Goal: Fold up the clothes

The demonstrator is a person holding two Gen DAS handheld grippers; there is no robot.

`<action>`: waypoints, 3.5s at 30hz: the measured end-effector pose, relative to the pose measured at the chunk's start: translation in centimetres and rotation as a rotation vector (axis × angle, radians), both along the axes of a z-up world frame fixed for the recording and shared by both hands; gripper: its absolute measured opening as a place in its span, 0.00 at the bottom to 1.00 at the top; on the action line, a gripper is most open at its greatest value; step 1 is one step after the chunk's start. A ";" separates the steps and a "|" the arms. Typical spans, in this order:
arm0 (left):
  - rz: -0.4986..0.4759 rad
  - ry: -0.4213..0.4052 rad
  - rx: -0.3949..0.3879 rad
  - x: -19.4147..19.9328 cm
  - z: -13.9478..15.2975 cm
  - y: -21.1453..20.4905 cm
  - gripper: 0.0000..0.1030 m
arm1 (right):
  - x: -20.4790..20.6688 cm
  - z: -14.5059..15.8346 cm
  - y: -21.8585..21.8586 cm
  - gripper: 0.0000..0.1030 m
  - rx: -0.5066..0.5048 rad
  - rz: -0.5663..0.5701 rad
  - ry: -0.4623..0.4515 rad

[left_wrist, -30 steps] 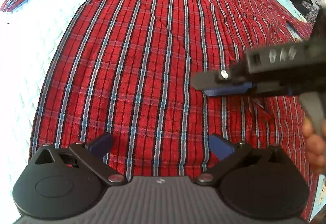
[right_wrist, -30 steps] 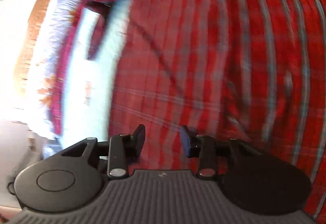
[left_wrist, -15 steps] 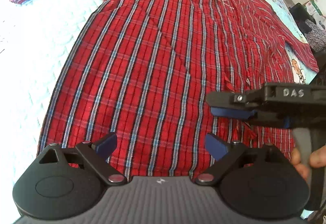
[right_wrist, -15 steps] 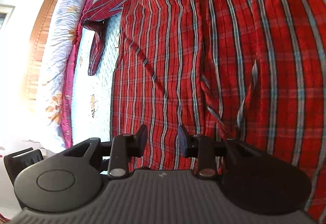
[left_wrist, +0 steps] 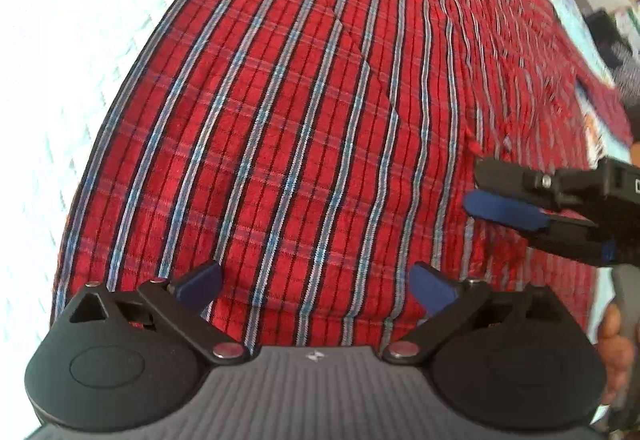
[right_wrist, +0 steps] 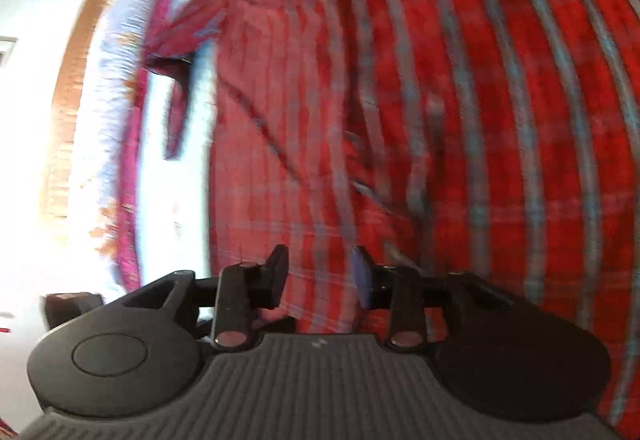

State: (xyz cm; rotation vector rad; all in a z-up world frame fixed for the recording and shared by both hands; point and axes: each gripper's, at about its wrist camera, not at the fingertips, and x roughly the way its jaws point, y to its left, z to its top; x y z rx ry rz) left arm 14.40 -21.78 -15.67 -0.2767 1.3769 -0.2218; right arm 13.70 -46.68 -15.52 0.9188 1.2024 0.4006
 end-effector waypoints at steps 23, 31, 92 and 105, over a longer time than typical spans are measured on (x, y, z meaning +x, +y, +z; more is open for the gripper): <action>0.065 0.044 0.204 8.9 -0.7 -0.5 0.98 | -2.4 -1.2 -3.5 0.54 0.168 -0.160 -0.091; -0.002 0.034 0.323 9.4 -2.3 -2.8 1.00 | -2.6 -3.7 -4.0 0.47 0.141 -0.151 -0.030; 0.832 -0.305 -0.078 14.4 5.2 19.9 0.92 | 5.3 -2.2 4.7 0.67 0.264 -0.064 -0.147; 1.003 -0.300 -0.266 18.4 -0.9 21.5 0.92 | 7.3 -3.3 6.9 0.69 0.284 -0.060 -0.130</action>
